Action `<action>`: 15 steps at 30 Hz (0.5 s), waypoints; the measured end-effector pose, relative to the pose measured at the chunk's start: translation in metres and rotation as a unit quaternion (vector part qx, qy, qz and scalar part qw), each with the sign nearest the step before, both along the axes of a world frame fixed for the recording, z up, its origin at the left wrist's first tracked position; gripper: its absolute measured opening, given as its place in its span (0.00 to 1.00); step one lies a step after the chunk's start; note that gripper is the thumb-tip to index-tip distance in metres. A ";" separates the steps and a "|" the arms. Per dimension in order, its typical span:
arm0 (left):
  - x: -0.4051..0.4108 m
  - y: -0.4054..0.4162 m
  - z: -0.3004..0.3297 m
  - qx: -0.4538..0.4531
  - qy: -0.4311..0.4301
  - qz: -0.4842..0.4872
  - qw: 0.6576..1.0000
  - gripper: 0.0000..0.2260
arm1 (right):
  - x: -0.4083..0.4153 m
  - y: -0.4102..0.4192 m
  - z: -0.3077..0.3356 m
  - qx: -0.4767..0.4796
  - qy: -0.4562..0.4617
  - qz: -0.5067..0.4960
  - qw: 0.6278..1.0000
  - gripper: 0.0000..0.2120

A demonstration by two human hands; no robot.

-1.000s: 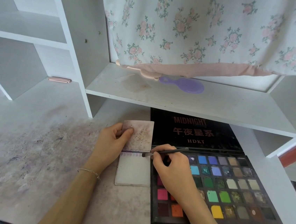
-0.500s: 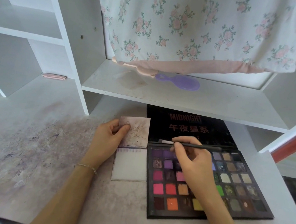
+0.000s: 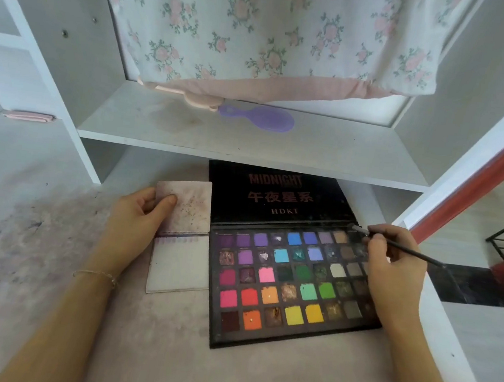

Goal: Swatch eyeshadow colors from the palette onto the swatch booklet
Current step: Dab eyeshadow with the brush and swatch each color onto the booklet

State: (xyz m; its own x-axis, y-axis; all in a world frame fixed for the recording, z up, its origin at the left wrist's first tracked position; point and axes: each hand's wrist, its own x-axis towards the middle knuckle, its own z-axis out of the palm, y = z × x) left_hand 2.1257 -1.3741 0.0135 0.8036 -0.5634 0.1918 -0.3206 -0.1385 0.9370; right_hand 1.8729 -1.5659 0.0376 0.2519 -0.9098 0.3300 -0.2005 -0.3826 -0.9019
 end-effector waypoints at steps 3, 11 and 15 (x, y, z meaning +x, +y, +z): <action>0.000 0.000 -0.001 0.001 -0.004 -0.007 1.000 0.05 | -0.005 -0.007 -0.002 0.011 0.016 -0.071 0.997 0.07; 0.002 0.000 -0.003 0.014 -0.007 0.012 1.000 0.06 | -0.006 -0.012 -0.004 0.038 0.071 -0.062 0.995 0.05; 0.002 0.000 -0.003 0.016 -0.010 0.008 1.000 0.05 | -0.006 -0.013 -0.007 0.037 0.078 -0.060 0.994 0.05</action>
State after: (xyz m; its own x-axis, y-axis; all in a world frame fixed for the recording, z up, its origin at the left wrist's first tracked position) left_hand 2.1281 -1.3741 0.0104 0.8087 -0.5568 0.1896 -0.3361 -0.1730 0.9258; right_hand 1.8665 -1.5787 0.0307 0.1832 -0.9567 0.2264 -0.3806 -0.2813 -0.8809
